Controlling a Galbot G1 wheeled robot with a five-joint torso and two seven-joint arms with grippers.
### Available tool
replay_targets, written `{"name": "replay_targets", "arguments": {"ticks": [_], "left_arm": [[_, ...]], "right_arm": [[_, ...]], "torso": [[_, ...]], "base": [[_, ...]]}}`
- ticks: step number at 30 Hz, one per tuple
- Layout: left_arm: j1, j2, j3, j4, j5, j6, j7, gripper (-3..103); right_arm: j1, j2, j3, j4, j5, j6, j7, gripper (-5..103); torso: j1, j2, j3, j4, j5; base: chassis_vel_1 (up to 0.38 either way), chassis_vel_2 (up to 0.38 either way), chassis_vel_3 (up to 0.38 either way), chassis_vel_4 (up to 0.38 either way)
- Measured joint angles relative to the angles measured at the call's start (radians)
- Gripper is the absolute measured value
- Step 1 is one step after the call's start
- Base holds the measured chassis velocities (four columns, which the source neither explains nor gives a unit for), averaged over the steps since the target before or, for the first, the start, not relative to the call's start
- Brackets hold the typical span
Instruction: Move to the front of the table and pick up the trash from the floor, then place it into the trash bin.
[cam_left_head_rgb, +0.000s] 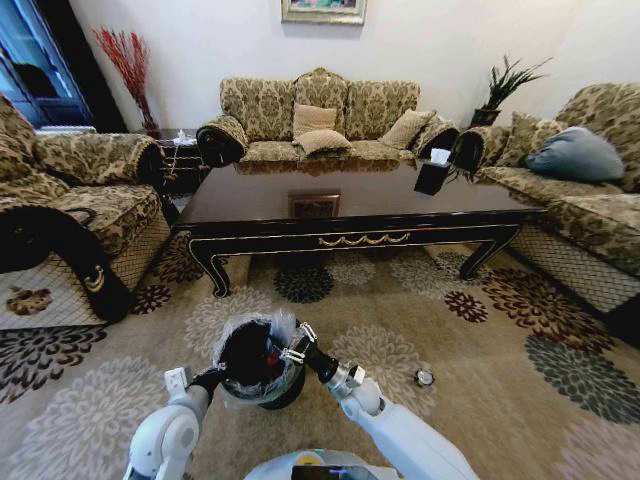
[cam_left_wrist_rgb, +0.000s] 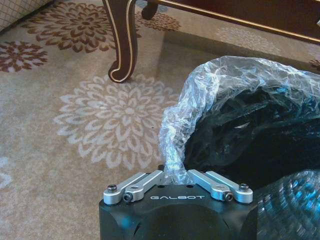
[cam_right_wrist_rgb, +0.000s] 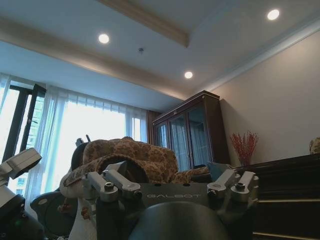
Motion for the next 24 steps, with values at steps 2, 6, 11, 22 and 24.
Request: {"name": "replay_targets", "arguments": {"ticks": [2, 6, 11, 22, 24], "left_arm": [[0.003, -0.002, 0.000, -0.003, 0.002, 0.000, 0.000, 2], [0.008, -0.002, -0.010, -0.005, 0.003, 0.000, 0.000, 2], [0.011, 0.015, -0.062, -0.003, -0.012, 0.000, 0.001, 2], [0.010, 0.038, -0.107, 0.014, -0.049, 0.000, -0.003, 2], [0.006, 0.037, -0.099, 0.016, -0.047, 0.000, -0.004, 2]], "right_arm": [[-0.003, -0.001, 0.006, 0.005, 0.000, -0.001, 0.007, 97], [-0.007, 0.007, 0.032, 0.013, 0.011, -0.029, 0.056, 100], [-0.004, 0.003, 0.121, 0.029, 0.015, -0.273, 0.384, 100], [0.016, 0.044, 0.257, 0.007, 0.330, -0.827, 1.168, 100], [0.034, 0.072, 0.293, -0.043, 0.431, -0.874, 1.269, 100]], "torso": [[0.000, 0.000, 0.000, 0.0000, 0.0000], [0.000, 0.000, 0.000, -0.0001, 0.0000], [0.000, 0.000, 0.000, 0.0000, 0.0001], [0.000, 0.000, 0.000, -0.0003, -0.0001], [0.000, 0.000, 0.000, 0.0002, 0.0001]], "base": [[0.000, 0.000, 0.000, 0.000], [0.000, 0.000, 0.000, 0.000], [0.000, 0.000, 0.000, 0.000], [0.000, 0.000, 0.000, 0.000], [0.000, 0.000, 0.000, 0.000]]}}
